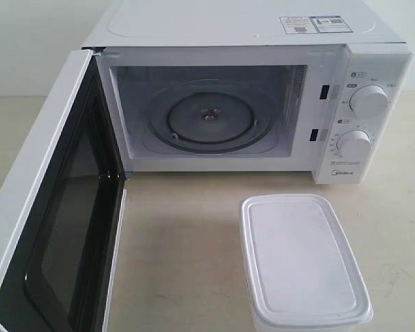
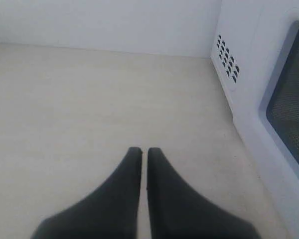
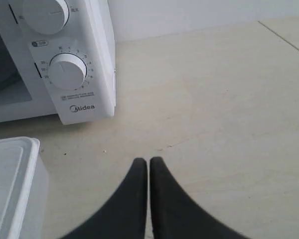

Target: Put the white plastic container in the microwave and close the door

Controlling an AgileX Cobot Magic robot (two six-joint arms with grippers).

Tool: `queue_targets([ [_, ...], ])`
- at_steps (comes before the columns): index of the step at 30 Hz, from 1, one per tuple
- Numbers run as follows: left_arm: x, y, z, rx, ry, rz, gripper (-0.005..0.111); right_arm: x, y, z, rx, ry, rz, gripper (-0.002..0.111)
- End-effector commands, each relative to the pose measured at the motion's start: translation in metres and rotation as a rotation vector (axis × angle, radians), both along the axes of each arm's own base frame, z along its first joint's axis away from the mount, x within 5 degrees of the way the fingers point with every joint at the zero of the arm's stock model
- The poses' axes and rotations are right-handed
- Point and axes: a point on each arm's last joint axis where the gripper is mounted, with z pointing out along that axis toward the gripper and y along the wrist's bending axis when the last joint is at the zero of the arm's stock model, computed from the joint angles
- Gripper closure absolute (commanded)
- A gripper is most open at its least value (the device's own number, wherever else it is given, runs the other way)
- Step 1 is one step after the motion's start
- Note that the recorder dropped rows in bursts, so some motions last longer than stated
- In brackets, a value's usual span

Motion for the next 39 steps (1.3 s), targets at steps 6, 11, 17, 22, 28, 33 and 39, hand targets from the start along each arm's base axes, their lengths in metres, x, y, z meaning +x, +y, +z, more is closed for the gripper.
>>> queue_targets([
  [6, 0.000, 0.000, -0.001, -0.008, 0.001, 0.003, 0.102, 0.000, 0.000, 0.001, -0.005, -0.012, -0.006, 0.108],
  [11, 0.000, 0.000, -0.001, -0.008, 0.001, 0.003, 0.102, 0.000, 0.000, 0.001, -0.005, -0.012, -0.006, 0.108],
  [17, 0.000, 0.000, -0.001, -0.008, 0.001, 0.003, 0.102, 0.000, 0.000, 0.001, 0.035, -0.017, -0.009, 0.108],
  [22, 0.000, 0.000, -0.001, -0.008, 0.001, 0.003, 0.102, 0.000, 0.001, 0.025, 0.127, -0.117, -0.026, 0.108],
  [28, 0.000, 0.000, -0.001, -0.008, -0.001, 0.003, 0.102, -0.009, 0.002, 0.092, 0.149, -0.333, -0.010, 0.108],
  [33, 0.000, 0.000, -0.001, -0.008, -0.001, 0.003, 0.102, -0.028, 0.003, 0.148, 0.137, -0.548, 0.004, 0.108],
  [39, 0.000, 0.000, -0.001, -0.008, -0.003, 0.003, 0.102, -0.040, 0.003, 0.176, 0.236, -0.752, 0.017, 0.108],
])
